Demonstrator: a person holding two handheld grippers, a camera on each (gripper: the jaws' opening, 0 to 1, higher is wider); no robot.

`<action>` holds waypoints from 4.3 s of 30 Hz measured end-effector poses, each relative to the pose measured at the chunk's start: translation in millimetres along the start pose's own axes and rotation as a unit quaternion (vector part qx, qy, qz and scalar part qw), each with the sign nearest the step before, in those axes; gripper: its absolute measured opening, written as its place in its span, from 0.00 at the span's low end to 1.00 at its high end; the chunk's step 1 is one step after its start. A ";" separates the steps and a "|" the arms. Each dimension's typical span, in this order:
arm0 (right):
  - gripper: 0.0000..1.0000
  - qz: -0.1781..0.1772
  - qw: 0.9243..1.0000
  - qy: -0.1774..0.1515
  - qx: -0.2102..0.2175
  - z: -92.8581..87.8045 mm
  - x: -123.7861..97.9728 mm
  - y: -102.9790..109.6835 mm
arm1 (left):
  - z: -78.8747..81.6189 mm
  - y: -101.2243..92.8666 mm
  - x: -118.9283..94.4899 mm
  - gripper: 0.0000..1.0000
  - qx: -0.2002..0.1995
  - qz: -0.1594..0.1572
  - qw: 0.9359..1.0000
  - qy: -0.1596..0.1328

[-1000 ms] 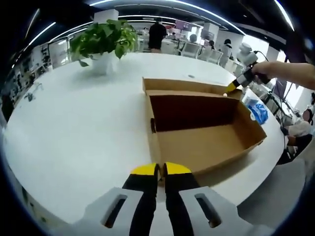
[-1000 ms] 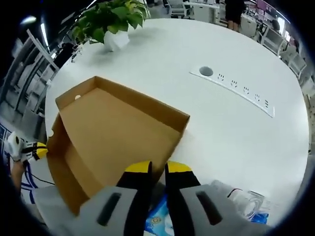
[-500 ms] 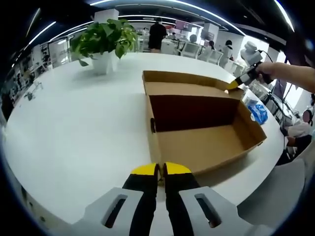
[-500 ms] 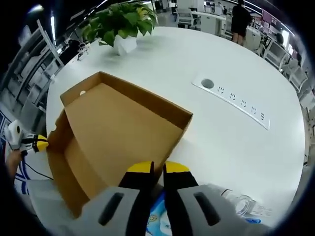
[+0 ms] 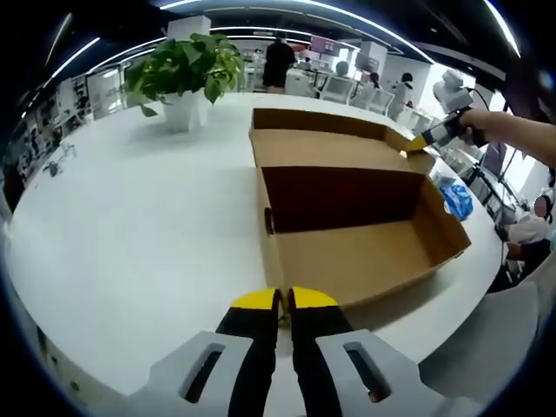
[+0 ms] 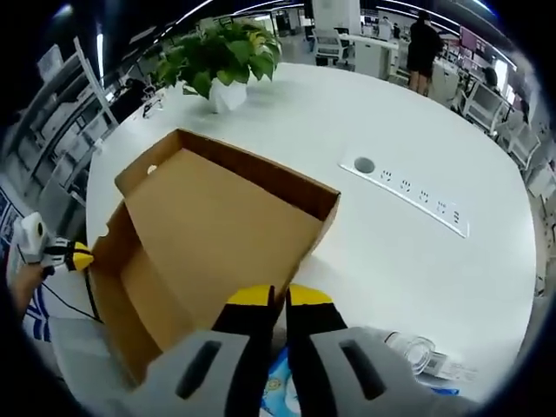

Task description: Operate the shoe box by opening the lid, removing the specified soft item, and placing it in the target area until the item is outside and the box remains undamaged.

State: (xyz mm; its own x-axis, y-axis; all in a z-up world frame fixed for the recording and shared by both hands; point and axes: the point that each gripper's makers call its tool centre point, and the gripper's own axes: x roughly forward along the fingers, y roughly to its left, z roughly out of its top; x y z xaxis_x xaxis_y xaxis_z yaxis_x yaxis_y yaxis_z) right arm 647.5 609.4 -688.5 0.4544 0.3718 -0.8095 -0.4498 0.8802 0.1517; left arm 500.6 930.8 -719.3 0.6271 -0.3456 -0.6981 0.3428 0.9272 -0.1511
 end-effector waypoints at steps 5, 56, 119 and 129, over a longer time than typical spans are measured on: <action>0.01 0.002 1.000 -0.011 0.000 1.9 -6.3 1.3 | 0.3 -0.3 0.3 0.01 0.000 0.000 1.000 0.000; 0.00 -0.007 0.986 -0.167 0.003 -6.4 -55.7 27.9 | 0.9 3.1 1.1 0.01 -0.012 0.013 1.000 -0.015; 0.00 -0.031 0.973 -0.227 0.030 -48.0 -77.5 58.0 | 1.5 2.1 0.1 0.01 -0.032 0.008 0.999 -0.037; 0.01 -0.037 0.969 -0.237 0.052 -53.5 -77.6 61.7 | 6.4 3.6 0.2 0.02 -0.018 0.006 0.999 -0.031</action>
State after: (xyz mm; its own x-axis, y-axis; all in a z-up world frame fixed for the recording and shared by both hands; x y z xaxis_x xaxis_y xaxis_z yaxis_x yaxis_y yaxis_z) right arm 543.4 619.1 -646.6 0.7955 0.3793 -0.4726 -0.3345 0.9252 0.1794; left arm 506.4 933.1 -715.5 0.6739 -0.3408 -0.6556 0.3090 0.9359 -0.1688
